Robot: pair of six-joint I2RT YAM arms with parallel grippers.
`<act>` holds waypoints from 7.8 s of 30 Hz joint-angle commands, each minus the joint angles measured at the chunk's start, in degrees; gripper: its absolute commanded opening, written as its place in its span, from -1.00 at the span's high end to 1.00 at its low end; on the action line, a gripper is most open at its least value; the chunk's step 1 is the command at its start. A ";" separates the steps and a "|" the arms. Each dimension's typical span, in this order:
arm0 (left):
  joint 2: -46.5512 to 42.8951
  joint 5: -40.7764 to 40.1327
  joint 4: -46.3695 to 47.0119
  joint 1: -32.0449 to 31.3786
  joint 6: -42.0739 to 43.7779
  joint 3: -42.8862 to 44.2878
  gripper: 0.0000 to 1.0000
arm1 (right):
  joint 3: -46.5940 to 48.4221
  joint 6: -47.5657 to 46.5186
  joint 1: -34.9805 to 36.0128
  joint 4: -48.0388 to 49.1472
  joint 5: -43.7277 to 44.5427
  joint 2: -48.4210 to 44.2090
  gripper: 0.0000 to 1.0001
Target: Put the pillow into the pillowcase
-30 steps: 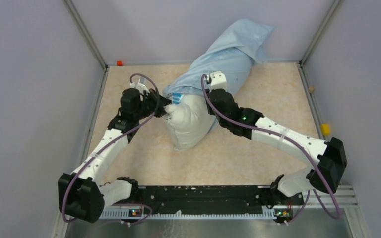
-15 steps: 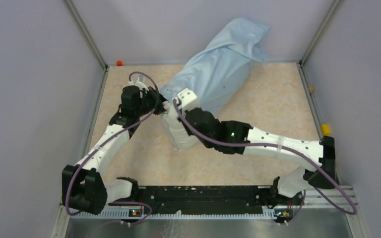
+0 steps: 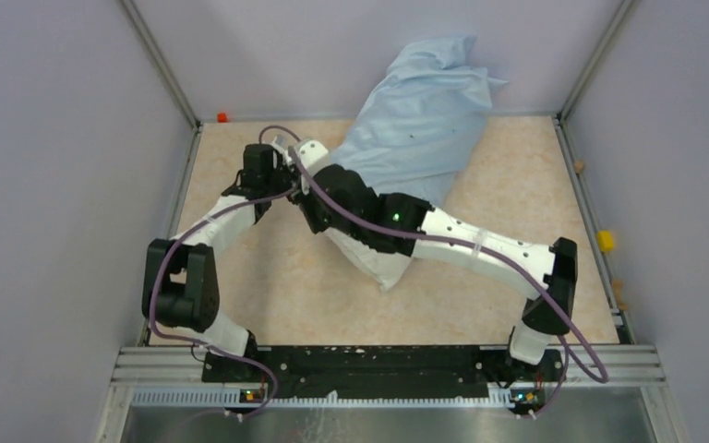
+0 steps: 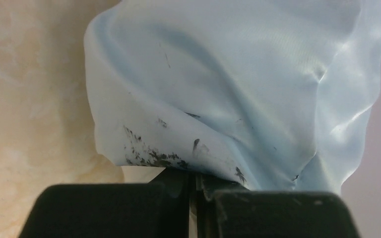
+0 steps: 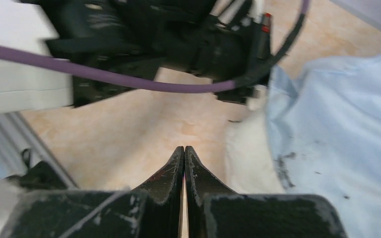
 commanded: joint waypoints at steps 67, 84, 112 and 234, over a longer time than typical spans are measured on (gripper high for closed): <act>-11.52 -20.09 14.99 -18.06 1.48 -26.03 1.00 | -39.13 6.20 -19.86 7.39 8.37 -10.75 0.01; -12.31 -16.02 15.64 -18.10 1.21 -22.95 1.00 | -6.62 7.66 0.97 -5.75 -2.21 -3.95 1.00; -17.76 -17.97 11.98 -18.45 -5.40 -21.96 1.00 | -48.57 14.25 -7.02 7.42 9.33 -28.73 -0.32; -18.25 -20.57 4.71 -10.59 0.78 -20.83 1.00 | -30.83 1.07 3.65 4.63 34.81 -6.14 -0.63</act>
